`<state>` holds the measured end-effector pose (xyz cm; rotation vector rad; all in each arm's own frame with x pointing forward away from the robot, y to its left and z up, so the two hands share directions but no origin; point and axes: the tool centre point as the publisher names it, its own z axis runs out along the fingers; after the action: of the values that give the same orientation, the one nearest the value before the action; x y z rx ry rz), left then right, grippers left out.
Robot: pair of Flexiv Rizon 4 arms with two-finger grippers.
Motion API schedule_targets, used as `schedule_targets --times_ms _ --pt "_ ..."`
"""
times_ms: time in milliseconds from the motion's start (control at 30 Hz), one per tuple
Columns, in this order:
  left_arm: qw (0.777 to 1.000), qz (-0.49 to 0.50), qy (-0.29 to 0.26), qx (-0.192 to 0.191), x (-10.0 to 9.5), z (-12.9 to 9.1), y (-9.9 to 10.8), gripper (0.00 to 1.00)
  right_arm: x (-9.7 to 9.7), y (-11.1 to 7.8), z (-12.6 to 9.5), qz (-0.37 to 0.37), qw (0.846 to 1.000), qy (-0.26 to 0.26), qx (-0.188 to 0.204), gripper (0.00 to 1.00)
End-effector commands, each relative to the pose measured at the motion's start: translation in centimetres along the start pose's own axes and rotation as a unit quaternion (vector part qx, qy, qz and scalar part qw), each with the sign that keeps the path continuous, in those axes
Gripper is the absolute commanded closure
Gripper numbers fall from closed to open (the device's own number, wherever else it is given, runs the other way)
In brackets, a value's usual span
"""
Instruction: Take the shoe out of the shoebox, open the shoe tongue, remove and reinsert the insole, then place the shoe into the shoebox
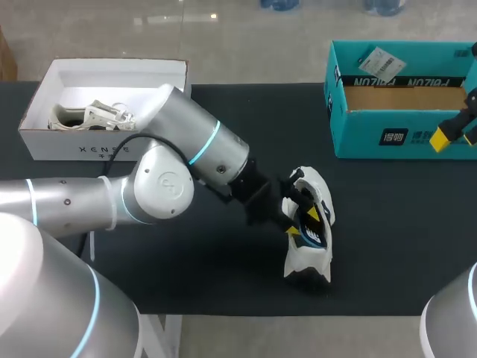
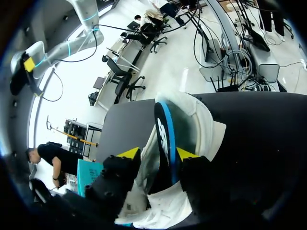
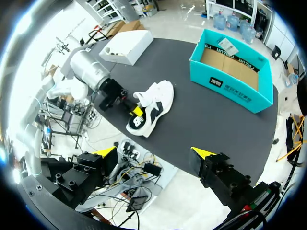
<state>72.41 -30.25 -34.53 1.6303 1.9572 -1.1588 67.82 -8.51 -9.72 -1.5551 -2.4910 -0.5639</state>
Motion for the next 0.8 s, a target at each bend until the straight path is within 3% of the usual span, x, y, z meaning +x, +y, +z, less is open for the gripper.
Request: schedule_targets --times_ms 33,500,533,567,600,667,733,800 --pt "1.0 0.009 -0.003 -0.002 -0.5 -1.2 -0.9 0.0 -0.1 0.2 0.0 0.001 1.0 0.0 0.003 0.0" --pt "1.0 -0.001 -0.008 0.014 0.0 -0.8 -2.1 0.0 -0.1 0.2 0.0 0.001 1.0 0.0 0.003 0.0" --pt "1.0 -0.003 -0.009 0.016 0.0 -0.8 -2.1 0.06 -0.1 0.2 0.0 0.001 1.0 0.0 0.003 0.0" --pt "1.0 -0.004 -0.009 0.016 0.1 -0.8 -2.1 0.21 -0.1 0.2 0.0 0.001 1.0 0.0 0.003 0.0" --pt "1.0 -0.004 -0.009 0.017 0.1 -0.8 -2.1 0.53 -0.1 0.2 0.0 0.001 1.0 0.0 0.003 0.0" --pt "1.0 -0.005 -0.01 0.018 0.2 -0.8 -2.2 0.65 -0.1 0.2 0.0 0.001 1.0 0.0 0.003 0.0" --pt "1.0 -0.006 -0.01 0.019 0.2 -0.8 -2.3 0.88 -0.1 0.2 0.0 0.001 1.0 0.0 0.003 0.0" --pt "1.0 -0.005 -0.01 0.019 0.1 -0.8 -2.3 0.97 -0.1 0.2 0.0 0.001 1.0 0.0 0.003 0.0"
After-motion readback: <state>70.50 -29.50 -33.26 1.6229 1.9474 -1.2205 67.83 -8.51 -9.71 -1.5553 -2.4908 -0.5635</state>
